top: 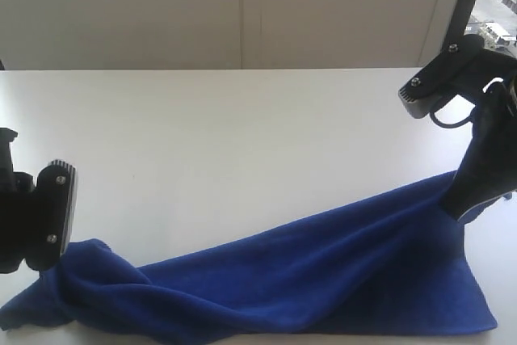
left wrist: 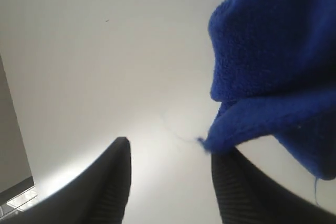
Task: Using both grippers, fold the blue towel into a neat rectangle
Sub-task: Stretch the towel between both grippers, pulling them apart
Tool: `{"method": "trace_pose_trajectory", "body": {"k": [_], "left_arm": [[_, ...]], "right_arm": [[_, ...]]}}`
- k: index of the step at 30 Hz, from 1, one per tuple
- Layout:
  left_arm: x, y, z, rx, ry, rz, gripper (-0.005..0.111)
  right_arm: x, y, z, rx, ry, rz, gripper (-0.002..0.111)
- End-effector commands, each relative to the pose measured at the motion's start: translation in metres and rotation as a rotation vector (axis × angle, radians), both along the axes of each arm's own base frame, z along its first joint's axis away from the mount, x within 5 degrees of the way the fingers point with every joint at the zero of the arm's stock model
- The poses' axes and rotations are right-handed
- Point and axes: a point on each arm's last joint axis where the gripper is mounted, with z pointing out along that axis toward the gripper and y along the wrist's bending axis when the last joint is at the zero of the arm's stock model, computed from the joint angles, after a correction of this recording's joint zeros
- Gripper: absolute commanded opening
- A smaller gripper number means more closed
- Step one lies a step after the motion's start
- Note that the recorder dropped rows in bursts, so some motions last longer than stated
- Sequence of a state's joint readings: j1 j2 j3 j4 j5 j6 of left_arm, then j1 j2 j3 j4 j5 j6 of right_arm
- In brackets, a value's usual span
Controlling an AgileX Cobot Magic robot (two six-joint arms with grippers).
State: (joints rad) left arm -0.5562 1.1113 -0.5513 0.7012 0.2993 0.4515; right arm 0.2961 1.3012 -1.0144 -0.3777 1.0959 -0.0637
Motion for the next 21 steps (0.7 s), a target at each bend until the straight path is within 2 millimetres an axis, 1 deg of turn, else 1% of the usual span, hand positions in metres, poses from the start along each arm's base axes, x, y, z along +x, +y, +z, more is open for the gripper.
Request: {"method": "trace_pose_trajectory", "body": {"k": [1, 5, 11, 14, 17, 21], "left_arm": [[-0.008, 0.004, -0.013, 0.028, 0.032, -0.022, 0.053], [-0.013, 0.003, -0.024, 0.064, 0.030, -0.120, 0.053], [-0.014, 0.001, -0.025, 0.047, 0.018, -0.143, 0.052], [-0.014, 0.002, -0.026, 0.055, 0.025, -0.137, 0.049], [-0.015, 0.002, -0.027, 0.036, 0.042, -0.117, 0.040], [-0.017, 0.001, -0.027, -0.004, 0.062, -0.087, 0.020]], "right_arm": [[0.000, -0.002, -0.001, -0.007, -0.007, -0.009, 0.000], [0.000, -0.002, -0.001, -0.007, -0.007, -0.009, 0.000], [0.001, -0.002, 0.000, -0.003, -0.015, -0.005, 0.000], [0.001, -0.002, 0.000, -0.003, -0.016, -0.005, 0.000], [0.001, -0.002, 0.000, -0.002, -0.018, -0.004, 0.000], [0.002, -0.002, 0.000, -0.001, -0.020, -0.003, 0.000]]}}
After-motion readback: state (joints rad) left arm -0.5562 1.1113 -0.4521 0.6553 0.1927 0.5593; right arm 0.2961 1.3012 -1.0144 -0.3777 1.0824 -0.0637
